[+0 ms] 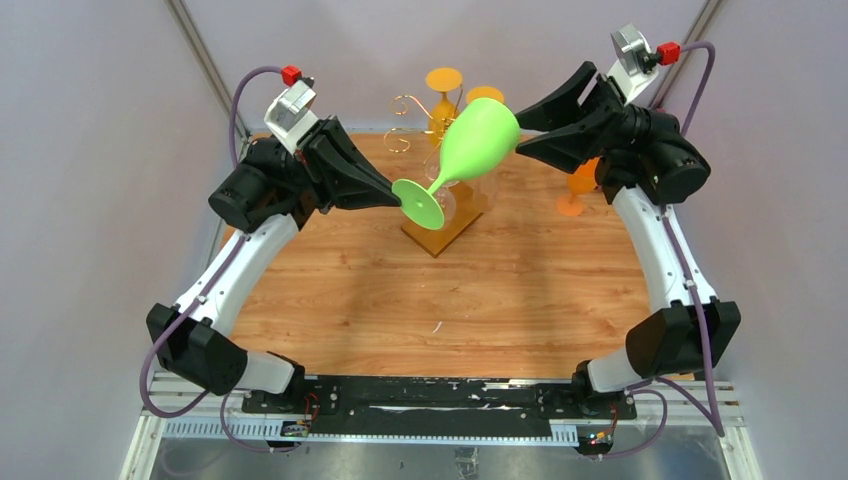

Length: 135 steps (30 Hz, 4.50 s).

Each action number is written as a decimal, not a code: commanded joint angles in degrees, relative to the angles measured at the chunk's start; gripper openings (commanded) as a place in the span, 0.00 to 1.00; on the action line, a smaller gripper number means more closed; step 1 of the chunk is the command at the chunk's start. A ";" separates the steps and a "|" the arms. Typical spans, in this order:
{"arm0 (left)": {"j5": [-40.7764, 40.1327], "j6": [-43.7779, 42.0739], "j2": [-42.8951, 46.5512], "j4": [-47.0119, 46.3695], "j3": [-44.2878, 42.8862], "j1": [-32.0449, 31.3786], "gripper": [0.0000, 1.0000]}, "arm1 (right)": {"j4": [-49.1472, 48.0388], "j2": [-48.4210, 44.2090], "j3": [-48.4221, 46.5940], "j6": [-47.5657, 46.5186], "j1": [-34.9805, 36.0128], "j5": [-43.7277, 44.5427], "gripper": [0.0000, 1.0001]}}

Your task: Take the wine glass off the wine glass rack

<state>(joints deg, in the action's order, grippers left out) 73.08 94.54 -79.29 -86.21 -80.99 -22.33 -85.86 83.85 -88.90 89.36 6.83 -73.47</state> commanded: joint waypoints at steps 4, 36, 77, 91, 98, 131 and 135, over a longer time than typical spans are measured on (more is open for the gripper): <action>0.84 -0.89 -0.65 -4.15 -0.61 -0.44 0.00 | -5.53 -2.18 1.48 1.29 4.56 -0.83 0.58; -9.54 -8.76 -6.29 16.77 1.34 18.36 0.06 | 100.71 -29.23 -4.40 -81.97 10.41 19.87 0.00; -90.09 -75.15 -1.25 132.26 -13.97 2.02 0.00 | 129.79 0.43 16.40 -80.26 -5.47 72.68 0.00; -89.25 -75.38 -1.38 131.39 -12.88 2.02 0.00 | 128.74 7.43 11.93 -80.67 -6.27 78.15 0.00; -89.25 -75.56 -1.15 131.37 -12.70 2.02 0.00 | 128.58 11.00 10.13 -80.79 -6.29 78.10 0.00; -67.56 -73.92 9.74 123.66 -7.66 0.44 0.19 | 136.77 -8.56 4.78 -79.92 -6.30 76.34 0.53; -51.11 -67.48 15.10 110.67 0.08 0.44 0.29 | 135.91 -13.98 4.89 -79.42 -6.29 77.05 0.53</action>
<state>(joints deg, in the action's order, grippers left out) 3.46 21.08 -69.01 37.91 -86.32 -21.45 48.21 75.13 -82.43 9.10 1.17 1.98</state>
